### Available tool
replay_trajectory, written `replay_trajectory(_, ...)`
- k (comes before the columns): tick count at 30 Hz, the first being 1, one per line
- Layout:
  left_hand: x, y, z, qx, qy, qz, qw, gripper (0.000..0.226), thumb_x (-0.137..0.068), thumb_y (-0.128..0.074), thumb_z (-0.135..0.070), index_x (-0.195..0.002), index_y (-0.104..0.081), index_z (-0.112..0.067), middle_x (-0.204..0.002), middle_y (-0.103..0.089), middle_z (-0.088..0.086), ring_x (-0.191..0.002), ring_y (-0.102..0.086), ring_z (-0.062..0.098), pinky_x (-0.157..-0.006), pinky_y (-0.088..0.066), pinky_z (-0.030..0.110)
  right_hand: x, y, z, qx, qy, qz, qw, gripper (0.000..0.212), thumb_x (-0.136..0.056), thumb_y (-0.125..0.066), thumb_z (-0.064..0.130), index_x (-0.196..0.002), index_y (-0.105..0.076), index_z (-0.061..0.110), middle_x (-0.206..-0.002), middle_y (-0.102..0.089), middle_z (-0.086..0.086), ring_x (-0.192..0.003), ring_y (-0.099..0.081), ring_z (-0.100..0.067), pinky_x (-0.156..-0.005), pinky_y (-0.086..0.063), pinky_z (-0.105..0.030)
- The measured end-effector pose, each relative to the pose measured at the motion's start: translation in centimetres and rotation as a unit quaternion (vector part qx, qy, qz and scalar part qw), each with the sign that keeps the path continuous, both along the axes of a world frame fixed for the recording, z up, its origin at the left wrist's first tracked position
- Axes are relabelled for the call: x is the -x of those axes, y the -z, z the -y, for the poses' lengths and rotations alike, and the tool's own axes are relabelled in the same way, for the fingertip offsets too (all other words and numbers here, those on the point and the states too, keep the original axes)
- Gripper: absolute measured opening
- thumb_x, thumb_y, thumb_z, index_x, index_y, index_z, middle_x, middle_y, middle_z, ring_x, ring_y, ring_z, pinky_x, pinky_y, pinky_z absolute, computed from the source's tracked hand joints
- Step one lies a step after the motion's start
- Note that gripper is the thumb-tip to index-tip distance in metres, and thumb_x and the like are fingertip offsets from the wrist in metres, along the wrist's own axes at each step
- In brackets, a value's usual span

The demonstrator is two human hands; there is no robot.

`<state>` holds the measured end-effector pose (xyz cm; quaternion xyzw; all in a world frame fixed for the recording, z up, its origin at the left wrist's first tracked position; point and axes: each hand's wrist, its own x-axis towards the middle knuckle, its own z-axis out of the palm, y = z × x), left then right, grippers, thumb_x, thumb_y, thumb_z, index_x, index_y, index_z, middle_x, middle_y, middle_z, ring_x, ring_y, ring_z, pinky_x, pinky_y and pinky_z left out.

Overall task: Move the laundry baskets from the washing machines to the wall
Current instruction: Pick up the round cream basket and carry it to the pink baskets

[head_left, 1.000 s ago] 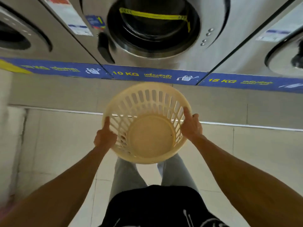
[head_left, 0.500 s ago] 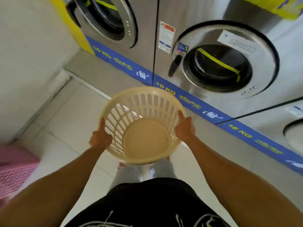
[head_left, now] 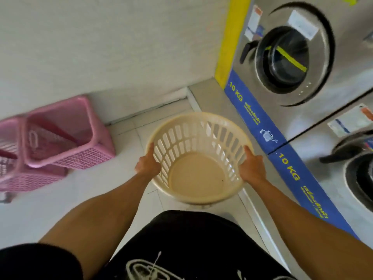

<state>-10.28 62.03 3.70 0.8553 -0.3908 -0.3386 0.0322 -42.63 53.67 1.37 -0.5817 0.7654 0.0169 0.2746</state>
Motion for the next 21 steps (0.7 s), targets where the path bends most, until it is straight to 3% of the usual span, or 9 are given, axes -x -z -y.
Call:
replay_trajectory(8,-10.7,0.3,0.0,0.000,-0.156,-0.004,0.988,0.086,-0.091,-0.050,-0.009,-0.152,-0.003,-0.048,-0.125,-0.060,0.019,-0.099,-0.066,0.035,-0.085,-0.058,0.049,-13.8,-0.6,7.4,0.016,-0.119,0.009,0.993,0.069,-0.092,-0.049,0.017,-0.155,-0.032,0.039,-0.130,-0.043,-0.018,-0.107,-0.061,-0.043,-0.095,-0.047,-0.041)
replay_trajectory(11,-14.0,1.1,0.9,-0.001,-0.192,-0.007,0.981,0.085,-0.092,-0.050,-0.010,-0.152,-0.004,-0.049,-0.129,-0.058,0.018,-0.099,-0.067,0.034,-0.084,-0.058,0.049,-18.2,0.4,10.4,0.001,-0.169,0.013,0.986,0.067,-0.093,-0.048,0.018,-0.156,-0.031,0.037,-0.131,-0.043,-0.020,-0.102,-0.061,-0.043,-0.089,-0.048,-0.039)
replay_trajectory(15,-18.2,2.4,2.5,-0.010,-0.264,0.000,0.965,0.084,-0.089,-0.049,-0.010,-0.149,-0.010,-0.054,-0.119,-0.062,0.014,-0.090,-0.065,0.030,-0.079,-0.059,0.043,-23.8,1.7,15.0,-0.019,-0.231,0.009,0.973,0.066,-0.098,-0.045,0.019,-0.159,-0.023,0.037,-0.135,-0.040,-0.018,-0.079,-0.050,-0.029,-0.075,-0.040,-0.033)
replay_trajectory(18,-20.9,3.0,3.6,0.000,-0.301,-0.021,0.953,0.084,-0.087,-0.048,-0.009,-0.148,-0.012,-0.055,-0.123,-0.061,0.013,-0.088,-0.061,0.027,-0.069,-0.056,0.037,-27.6,2.1,18.4,-0.034,-0.279,0.009,0.960,0.065,-0.100,-0.042,0.019,-0.158,-0.021,0.039,-0.135,-0.040,-0.018,-0.081,-0.049,-0.027,-0.073,-0.040,-0.033)
replay_trajectory(21,-23.2,3.5,4.4,0.004,-0.332,-0.048,0.942,0.085,-0.084,-0.049,-0.010,-0.146,-0.014,-0.056,-0.128,-0.058,0.013,-0.099,-0.062,0.032,-0.080,-0.059,0.043,-31.1,2.1,21.5,-0.042,-0.314,0.000,0.949,0.065,-0.100,-0.043,0.019,-0.157,-0.021,0.041,-0.133,-0.042,-0.018,-0.077,-0.049,-0.025,-0.071,-0.039,-0.032)
